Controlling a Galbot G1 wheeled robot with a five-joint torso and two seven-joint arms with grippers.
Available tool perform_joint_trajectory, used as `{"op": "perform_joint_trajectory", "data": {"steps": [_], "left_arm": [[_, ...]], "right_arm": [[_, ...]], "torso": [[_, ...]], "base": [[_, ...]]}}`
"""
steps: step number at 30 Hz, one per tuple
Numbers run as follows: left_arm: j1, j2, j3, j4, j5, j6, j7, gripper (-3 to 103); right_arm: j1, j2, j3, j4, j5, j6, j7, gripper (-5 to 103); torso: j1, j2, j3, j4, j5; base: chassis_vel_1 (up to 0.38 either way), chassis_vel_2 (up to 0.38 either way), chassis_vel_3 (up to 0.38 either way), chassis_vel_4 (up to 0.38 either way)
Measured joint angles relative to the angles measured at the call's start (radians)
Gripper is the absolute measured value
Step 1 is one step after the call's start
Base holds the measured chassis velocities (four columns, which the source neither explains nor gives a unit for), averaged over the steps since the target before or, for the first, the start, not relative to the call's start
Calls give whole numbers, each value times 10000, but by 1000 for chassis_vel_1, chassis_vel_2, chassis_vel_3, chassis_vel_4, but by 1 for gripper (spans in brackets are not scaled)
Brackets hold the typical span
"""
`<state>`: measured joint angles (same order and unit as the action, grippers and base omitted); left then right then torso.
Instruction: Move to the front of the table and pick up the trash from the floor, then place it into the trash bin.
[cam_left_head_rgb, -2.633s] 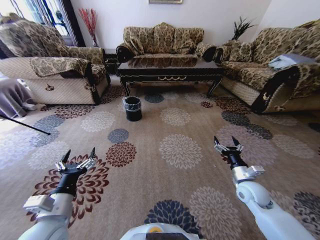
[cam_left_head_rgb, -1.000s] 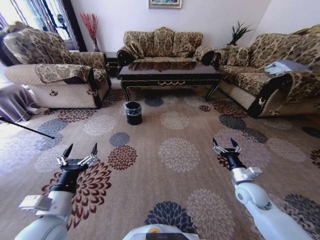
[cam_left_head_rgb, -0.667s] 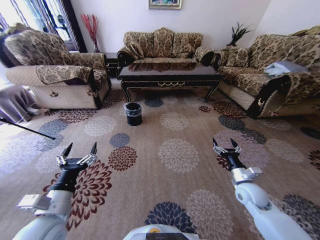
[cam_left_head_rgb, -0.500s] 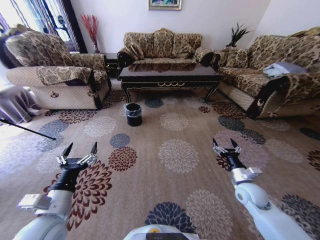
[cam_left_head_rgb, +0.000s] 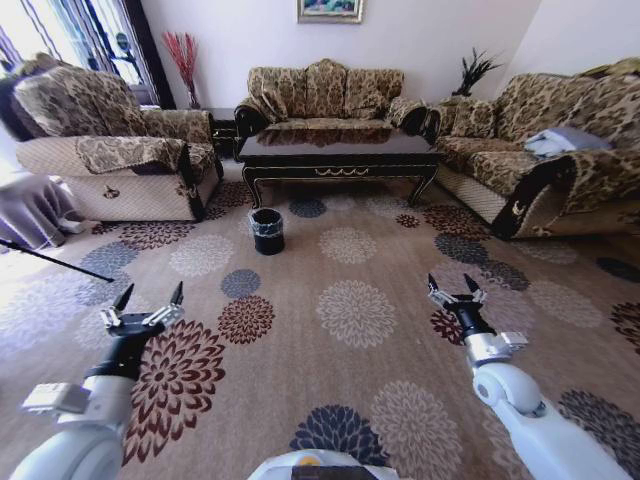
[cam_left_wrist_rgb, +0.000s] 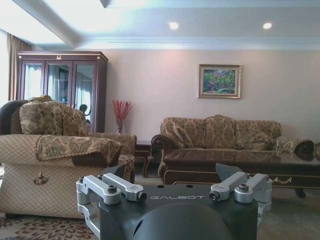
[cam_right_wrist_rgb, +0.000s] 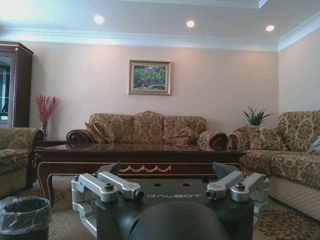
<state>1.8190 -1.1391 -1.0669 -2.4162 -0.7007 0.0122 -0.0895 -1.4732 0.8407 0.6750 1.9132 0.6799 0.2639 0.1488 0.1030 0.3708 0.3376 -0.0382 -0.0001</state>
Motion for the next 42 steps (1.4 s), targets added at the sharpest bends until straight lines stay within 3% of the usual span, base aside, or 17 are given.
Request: {"op": "perform_joint_trajectory", "data": {"steps": [2,5,8,12,19,32,42], "left_arm": [[-307,303,-612,491,-673,13,234,100],[-575,482,-836,838,-1092,13,372,100],[-1133,802,-1008,1595,-2011,51,710,100],[-1601,1052,-943,2256,-2436,48,1083,100],[-1820,1064,-749,2423,-2583,-5,1379,100],[-1748,1003,-724,2347,-2221,32,1376,100],[-1724,918,-743,2043,-2154,262,1228,100]], "right_arm": [[-30,-87,194,131,106,0,6,100],[-65,-147,301,240,225,24,-5,100],[-147,-237,409,409,587,166,-175,100],[-201,-295,477,575,1023,221,-297,100],[-378,-327,686,783,1061,238,-469,100],[-502,-458,1013,980,920,116,-826,100],[-715,-554,1289,1023,1059,475,-1974,100]], "torso": [[42,135,92,0,1],[68,210,143,-1,-1],[125,376,252,-1,-1],[176,527,354,-1,0],[276,798,522,0,2],[466,1283,818,0,0],[630,1734,1101,-1,1]], "base": [[0,0,0,0],[0,0,0,0],[0,0,0,0],[0,0,0,0],[0,0,0,0],[0,0,0,0],[0,0,0,0]]}}
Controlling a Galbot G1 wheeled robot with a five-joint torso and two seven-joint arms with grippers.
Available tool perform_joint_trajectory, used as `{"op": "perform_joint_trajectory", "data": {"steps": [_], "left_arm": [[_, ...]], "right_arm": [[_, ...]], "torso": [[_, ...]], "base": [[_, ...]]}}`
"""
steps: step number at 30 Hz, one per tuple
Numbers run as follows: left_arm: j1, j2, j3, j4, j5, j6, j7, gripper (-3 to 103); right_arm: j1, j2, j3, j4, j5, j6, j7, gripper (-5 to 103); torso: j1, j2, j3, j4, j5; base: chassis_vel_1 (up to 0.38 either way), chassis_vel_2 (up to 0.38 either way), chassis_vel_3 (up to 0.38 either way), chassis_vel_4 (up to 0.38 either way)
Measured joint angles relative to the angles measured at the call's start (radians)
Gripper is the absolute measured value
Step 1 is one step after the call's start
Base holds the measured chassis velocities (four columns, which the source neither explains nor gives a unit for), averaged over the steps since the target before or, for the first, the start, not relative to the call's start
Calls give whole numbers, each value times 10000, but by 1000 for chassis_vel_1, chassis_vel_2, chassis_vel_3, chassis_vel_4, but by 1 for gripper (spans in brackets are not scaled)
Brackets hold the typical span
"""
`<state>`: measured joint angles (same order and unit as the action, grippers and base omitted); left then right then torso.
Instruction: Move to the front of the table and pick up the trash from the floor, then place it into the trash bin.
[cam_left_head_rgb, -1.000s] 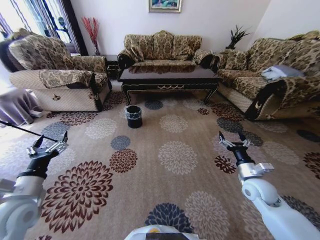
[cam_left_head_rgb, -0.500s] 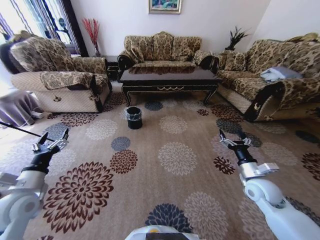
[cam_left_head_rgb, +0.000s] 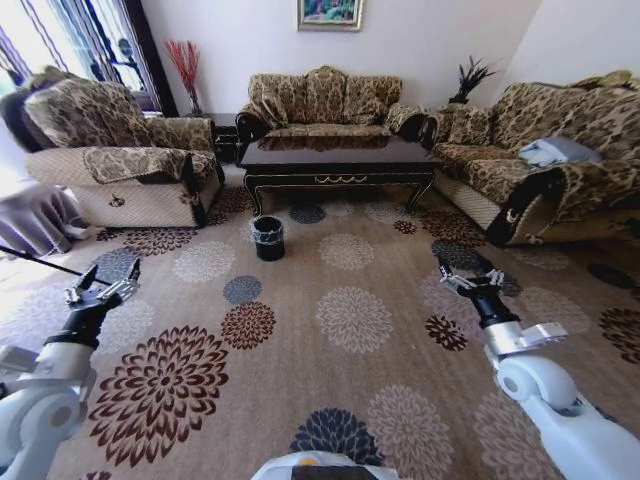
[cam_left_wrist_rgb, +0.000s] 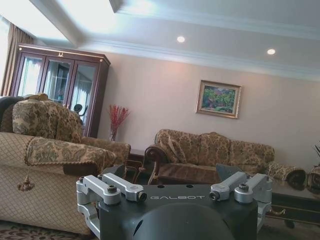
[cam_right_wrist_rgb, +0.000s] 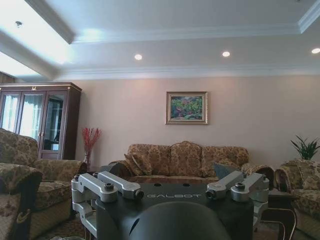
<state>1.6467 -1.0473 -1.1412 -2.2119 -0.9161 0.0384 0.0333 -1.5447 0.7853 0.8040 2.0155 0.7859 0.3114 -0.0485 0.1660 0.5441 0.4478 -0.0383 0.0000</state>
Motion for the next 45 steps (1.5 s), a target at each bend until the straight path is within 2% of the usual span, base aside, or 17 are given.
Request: {"op": "perform_joint_trajectory", "data": {"steps": [25,45], "left_arm": [[331,-175,-348,-727,-184,81,-3,100],[733,-331,-551,-829,-111,99,16,100]], "right_arm": [[-331,127,157,297,-107,15,76,100],[-309,263,52,352,-174,10,7,100]], "torso": [[400,1055,659,0,0],[748,1895,1144,3,0]], "base": [[0,0,0,0],[0,0,0,0]]}}
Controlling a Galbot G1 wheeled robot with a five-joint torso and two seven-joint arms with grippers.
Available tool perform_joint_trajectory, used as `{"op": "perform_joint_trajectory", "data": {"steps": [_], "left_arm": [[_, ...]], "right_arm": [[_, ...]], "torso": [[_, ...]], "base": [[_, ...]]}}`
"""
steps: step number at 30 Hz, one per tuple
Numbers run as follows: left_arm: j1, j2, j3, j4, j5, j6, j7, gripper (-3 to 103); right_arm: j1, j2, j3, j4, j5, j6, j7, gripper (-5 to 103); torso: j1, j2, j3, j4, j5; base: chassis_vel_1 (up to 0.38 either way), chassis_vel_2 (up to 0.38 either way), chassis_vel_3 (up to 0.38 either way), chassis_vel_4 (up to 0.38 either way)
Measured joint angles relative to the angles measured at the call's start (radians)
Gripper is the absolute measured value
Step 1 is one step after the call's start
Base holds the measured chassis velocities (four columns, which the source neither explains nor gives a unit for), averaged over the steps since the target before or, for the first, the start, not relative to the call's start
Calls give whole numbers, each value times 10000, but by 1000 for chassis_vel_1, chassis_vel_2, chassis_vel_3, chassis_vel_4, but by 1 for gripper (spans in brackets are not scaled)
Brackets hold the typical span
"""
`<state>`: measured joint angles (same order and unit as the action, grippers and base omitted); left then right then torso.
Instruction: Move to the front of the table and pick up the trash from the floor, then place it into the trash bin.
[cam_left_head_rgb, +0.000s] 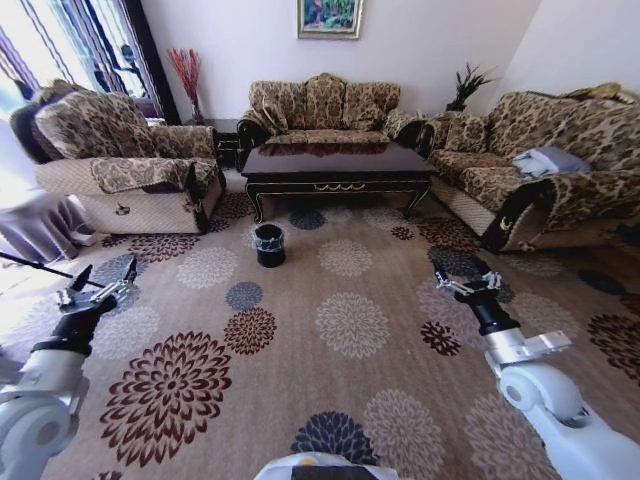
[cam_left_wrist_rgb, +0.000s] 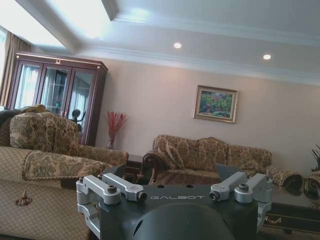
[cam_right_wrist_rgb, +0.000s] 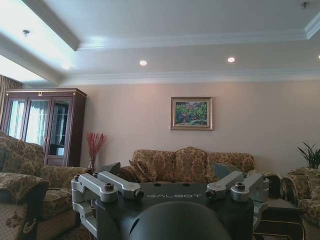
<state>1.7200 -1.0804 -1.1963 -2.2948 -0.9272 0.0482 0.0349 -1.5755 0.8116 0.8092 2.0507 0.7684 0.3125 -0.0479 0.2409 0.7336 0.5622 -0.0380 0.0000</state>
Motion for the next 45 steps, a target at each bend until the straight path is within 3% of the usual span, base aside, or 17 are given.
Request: {"op": "perform_joint_trajectory", "data": {"steps": [45], "left_arm": [[-399,109,550,151,124,20,-33,100]], "right_arm": [[47,53,-131,-372,20,-77,-26,100]], "torso": [[867,2067,1205,-2,0]], "base": [[0,0,0,0]]}}
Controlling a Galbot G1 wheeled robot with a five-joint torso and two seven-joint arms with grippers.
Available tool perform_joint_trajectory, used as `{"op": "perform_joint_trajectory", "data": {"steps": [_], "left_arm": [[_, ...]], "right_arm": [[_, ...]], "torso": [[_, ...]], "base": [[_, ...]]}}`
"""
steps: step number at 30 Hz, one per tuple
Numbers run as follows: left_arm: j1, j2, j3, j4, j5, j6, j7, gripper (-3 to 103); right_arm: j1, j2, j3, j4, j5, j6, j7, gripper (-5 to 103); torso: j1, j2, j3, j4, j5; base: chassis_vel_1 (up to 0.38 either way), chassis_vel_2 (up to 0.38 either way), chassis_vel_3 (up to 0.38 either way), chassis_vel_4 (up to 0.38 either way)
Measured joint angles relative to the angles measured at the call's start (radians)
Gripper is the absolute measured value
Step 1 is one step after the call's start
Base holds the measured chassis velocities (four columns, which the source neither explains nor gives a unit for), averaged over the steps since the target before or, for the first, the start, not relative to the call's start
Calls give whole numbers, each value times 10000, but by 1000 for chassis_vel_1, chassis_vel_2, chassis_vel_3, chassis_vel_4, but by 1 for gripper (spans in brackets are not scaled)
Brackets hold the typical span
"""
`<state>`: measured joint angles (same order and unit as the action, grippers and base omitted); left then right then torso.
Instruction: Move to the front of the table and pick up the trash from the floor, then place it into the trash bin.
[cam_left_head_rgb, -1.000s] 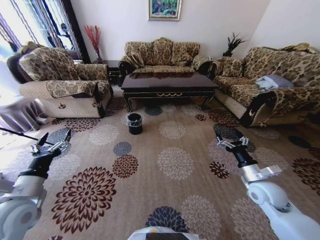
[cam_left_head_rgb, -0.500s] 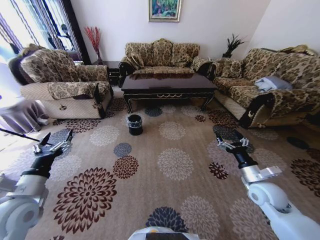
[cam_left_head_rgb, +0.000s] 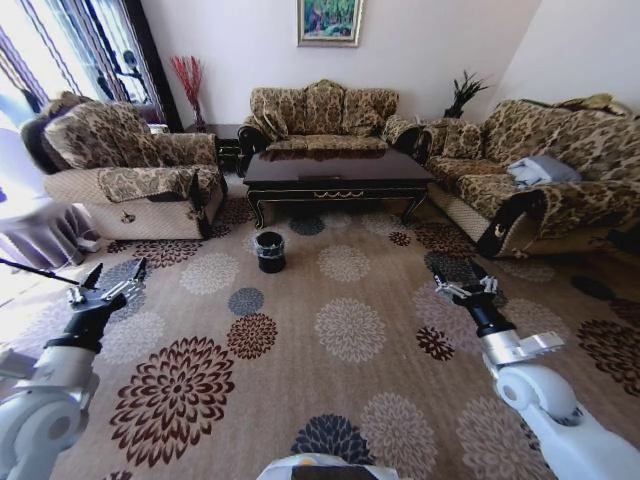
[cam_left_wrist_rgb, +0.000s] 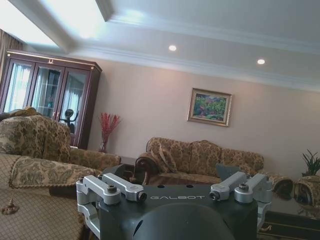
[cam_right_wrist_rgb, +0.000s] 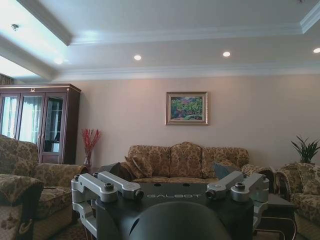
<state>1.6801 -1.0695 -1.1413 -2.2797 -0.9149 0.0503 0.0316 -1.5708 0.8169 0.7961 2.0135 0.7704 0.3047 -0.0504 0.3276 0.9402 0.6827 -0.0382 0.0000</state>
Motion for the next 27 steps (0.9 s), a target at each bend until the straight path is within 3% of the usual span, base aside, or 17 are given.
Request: {"op": "perform_joint_trajectory", "data": {"steps": [27], "left_arm": [[7,-57,95,-94,44,71,-65,100]], "right_arm": [[3,-42,52,18,41,-7,0,100]], "torso": [[544,1238,693,0,0]], "base": [[0,0,0,0]]}}
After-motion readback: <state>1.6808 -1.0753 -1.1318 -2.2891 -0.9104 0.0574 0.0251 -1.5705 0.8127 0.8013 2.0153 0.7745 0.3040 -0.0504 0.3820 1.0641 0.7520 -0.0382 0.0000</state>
